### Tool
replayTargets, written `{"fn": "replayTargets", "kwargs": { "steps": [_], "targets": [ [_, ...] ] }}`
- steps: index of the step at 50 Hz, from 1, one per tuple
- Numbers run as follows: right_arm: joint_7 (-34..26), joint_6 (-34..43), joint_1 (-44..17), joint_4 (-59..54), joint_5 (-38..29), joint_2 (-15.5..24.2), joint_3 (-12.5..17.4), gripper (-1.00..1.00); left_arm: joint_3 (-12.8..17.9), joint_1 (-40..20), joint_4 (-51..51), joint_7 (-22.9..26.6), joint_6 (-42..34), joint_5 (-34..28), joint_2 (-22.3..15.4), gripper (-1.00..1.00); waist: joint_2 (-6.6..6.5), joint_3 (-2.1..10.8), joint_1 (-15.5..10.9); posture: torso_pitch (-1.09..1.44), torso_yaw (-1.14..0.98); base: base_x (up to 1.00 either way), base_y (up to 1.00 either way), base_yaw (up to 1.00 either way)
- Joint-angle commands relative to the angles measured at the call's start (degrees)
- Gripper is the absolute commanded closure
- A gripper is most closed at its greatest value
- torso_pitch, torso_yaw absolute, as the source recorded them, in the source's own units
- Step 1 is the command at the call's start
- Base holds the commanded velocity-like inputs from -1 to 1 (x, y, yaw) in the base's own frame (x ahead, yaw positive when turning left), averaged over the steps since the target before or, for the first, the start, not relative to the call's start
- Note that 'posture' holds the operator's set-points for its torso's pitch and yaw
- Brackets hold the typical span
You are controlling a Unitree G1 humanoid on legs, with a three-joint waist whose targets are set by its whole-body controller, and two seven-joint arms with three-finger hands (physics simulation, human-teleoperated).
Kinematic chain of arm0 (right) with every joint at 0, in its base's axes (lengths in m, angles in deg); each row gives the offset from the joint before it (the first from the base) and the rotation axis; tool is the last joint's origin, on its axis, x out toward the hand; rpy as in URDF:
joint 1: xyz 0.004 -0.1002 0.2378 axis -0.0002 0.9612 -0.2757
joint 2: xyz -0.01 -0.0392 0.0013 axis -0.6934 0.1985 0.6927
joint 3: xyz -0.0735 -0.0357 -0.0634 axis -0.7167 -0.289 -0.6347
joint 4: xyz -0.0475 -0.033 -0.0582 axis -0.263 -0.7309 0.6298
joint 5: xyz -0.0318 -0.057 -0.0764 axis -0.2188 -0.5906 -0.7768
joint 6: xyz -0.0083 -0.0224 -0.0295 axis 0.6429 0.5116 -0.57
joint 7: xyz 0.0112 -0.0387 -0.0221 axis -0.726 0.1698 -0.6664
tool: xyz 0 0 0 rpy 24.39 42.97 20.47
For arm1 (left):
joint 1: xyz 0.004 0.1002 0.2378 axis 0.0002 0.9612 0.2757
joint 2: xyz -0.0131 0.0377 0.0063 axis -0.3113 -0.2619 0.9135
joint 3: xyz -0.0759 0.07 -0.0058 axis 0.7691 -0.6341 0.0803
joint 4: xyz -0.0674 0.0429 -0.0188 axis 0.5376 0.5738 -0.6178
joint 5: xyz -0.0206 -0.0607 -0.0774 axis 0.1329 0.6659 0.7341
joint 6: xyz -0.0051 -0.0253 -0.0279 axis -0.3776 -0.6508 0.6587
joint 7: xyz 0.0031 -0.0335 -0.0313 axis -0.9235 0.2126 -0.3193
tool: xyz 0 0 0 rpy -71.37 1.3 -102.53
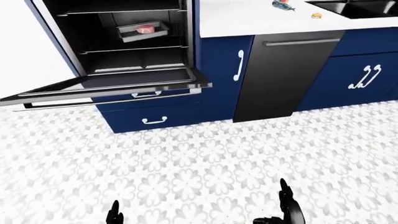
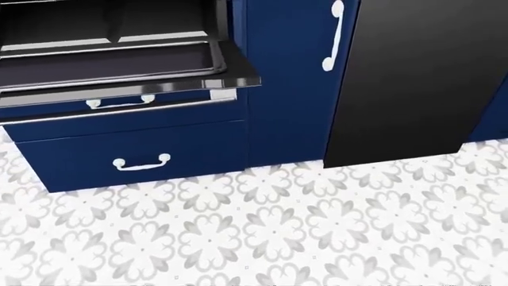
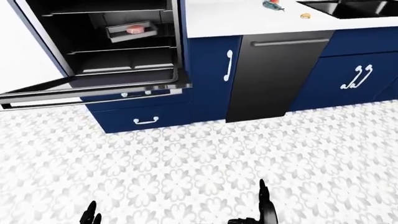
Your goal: Close the oven door.
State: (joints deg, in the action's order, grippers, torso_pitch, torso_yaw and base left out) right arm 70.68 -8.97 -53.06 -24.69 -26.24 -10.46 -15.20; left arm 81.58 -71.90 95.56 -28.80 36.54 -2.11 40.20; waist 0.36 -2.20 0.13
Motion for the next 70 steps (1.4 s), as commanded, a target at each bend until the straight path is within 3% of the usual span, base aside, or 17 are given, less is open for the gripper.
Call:
{"fn": "replayTargets", "kwargs": {
  "steps": [1,6,16,19,21,22,29,36,46,49,51,52,53,61,66,67,70],
  "targets": [
    [0.24,-1.47,-0.60,1.01,0.36,0.61,0.14,-1.00,0.13,-0.42,-0.83,0.20,1.19,0.14,-0.47,-1.00,-0.06,0.48,0.05,0.00,0.00,0.00,0.21,0.00],
    [0.31,-1.53,-0.49,1.00,0.39,0.51,0.03,-1.00,-0.13,0.03,-0.83,-0.11,1.90,0.02,-0.02,-1.00,4.89,1.12,0.36,0.00,0.00,0.00,0.21,0.00],
    [0.00,-1.38,-0.58,0.94,0.35,0.68,0.19,-1.00,-0.22,0.46,-0.78,-0.27,2.37,-0.07,0.44,-1.00,0.34,0.53,0.59,0.00,0.00,0.00,0.21,0.00],
    [-0.05,-1.39,-0.63,0.95,0.33,0.71,0.25,-1.00,-0.08,0.36,-0.78,-0.06,2.17,0.02,0.32,-1.00,-2.94,0.62,0.56,0.00,0.00,0.00,0.21,0.00],
    [0.06,-1.44,-0.56,0.95,0.23,0.66,0.20,-1.00,-0.06,0.37,-0.78,-0.05,2.14,0.01,0.30,-1.00,-7.45,1.84,0.06,0.00,0.00,0.00,0.21,0.00],
    [0.08,-1.44,-0.54,0.96,0.21,0.65,0.19,-1.00,-0.04,0.37,-0.79,-0.04,2.15,0.05,0.29,-1.00,-3.41,0.85,-0.28,0.00,0.00,0.00,0.21,0.00],
    [0.09,-1.53,-0.51,0.98,0.23,0.60,0.15,-1.00,-0.01,0.27,-0.80,0.13,2.00,0.15,0.20,-1.00,-1.55,0.52,-0.15,0.00,0.00,0.00,0.21,0.00],
    [0.20,-1.57,-0.51,1.03,0.22,0.45,0.00,-1.00,-0.02,0.14,-0.80,0.10,1.82,0.03,0.19,-1.00,4.72,1.04,0.26,0.00,0.00,0.00,0.21,0.00],
    [0.20,-1.53,-0.55,0.99,0.23,0.53,-0.14,-1.00,0.02,0.16,-0.79,0.15,1.76,0.00,0.25,-1.00,0.33,0.57,0.58,0.00,0.00,0.00,0.21,0.00],
    [0.13,-1.49,-0.56,0.98,0.22,0.60,-0.06,-1.00,0.04,0.17,-0.80,0.24,1.78,0.08,0.24,-1.00,-3.04,0.64,0.58,0.00,0.00,0.00,0.21,0.00],
    [0.06,-1.51,-0.53,0.98,0.21,0.56,-0.04,-1.00,0.01,0.18,-0.79,0.29,1.79,0.04,0.27,-1.00,-7.36,1.83,0.09,0.00,0.00,0.00,0.21,0.00],
    [-0.04,-1.51,-0.54,0.98,0.24,0.56,0.01,-1.00,0.01,0.20,-0.79,0.26,1.79,0.05,0.29,-1.00,-3.56,0.94,-0.22,0.00,0.00,0.00,0.21,0.00],
    [-0.22,-1.40,-0.63,0.97,0.41,0.57,0.15,-1.00,0.03,0.20,-0.80,0.30,1.76,0.11,0.28,-1.00,-4.44,0.83,-0.11,0.00,0.00,0.00,0.22,0.00],
    [-0.59,-1.14,-0.83,0.95,0.56,0.64,0.38,-1.00,0.04,0.22,-0.81,0.56,1.84,0.19,0.31,-1.00,-0.11,0.43,0.01,0.00,0.00,0.00,0.23,0.00],
    [-0.63,-1.20,-0.74,0.97,0.56,0.53,0.39,-1.00,0.11,0.02,-0.79,0.80,1.66,0.22,0.19,-1.00,5.80,1.38,0.47,0.00,0.00,0.00,0.25,0.00],
    [-0.50,-1.30,-0.66,0.97,0.46,0.50,0.30,-1.00,0.13,0.03,-0.79,0.79,1.66,0.20,0.18,-1.00,2.49,0.62,1.09,0.00,0.00,0.00,0.23,0.00],
    [-0.10,-1.45,-0.61,1.02,0.21,0.42,0.06,-1.00,0.06,0.06,-0.81,0.63,1.78,0.14,0.29,-1.00,3.25,1.19,1.14,0.00,0.00,0.00,0.26,0.00]
  ]
}}
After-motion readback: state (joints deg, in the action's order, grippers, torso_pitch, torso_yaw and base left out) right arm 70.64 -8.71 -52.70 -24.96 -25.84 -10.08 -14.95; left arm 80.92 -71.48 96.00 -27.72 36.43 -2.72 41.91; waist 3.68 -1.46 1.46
